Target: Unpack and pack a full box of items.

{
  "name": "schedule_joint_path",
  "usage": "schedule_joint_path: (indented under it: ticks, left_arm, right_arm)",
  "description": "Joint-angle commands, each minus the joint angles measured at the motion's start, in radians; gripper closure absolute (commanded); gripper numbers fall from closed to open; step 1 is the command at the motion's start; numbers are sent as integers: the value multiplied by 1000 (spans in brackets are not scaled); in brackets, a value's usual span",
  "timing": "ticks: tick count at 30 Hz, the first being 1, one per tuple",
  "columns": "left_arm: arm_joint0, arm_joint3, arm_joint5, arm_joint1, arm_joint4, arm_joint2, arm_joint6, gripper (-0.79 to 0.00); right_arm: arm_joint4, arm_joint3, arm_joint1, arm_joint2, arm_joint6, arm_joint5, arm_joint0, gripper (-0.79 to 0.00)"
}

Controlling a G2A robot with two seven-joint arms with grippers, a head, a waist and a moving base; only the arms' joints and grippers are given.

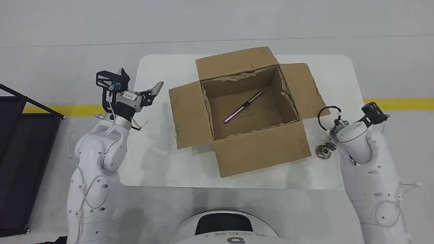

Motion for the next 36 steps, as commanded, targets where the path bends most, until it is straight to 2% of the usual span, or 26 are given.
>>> schedule_joint_path:
  ticks: [1, 5, 8, 15, 19, 23, 33, 36]
  left_arm:
    - [0, 0, 0, 0, 0, 0, 0, -785]
    - [0, 0, 0, 0, 0, 0, 0, -785]
    - [0, 0, 0, 0, 0, 0, 0, -785]
    - [0, 0, 0, 0, 0, 0, 0, -785]
    - [0, 0, 0, 0, 0, 0, 0, -785]
    - [0, 0, 0, 0, 0, 0, 0, -785]
    - [0, 0, 0, 0, 0, 0, 0, -785]
    - [0, 0, 0, 0, 0, 0, 0, -785]
  right_arm:
    - [13, -38, 2, 28, 6, -7, -24, 0]
    - [86, -148, 0, 100, 1, -37, -92, 0]
    - [199, -248, -8, 174, -33, -72, -152, 0]
    - [653, -372, -50, 346, -155, -228, -257, 0]
    - [841, -385, -66, 393, -156, -319, -304, 0]
    - [888, -393, -64, 412, -106, -339, -329, 0]
    - [888, -393, -64, 412, -106, -339, -329, 0]
    - [1036, -410, -78, 447, -156, -391, -330, 0]
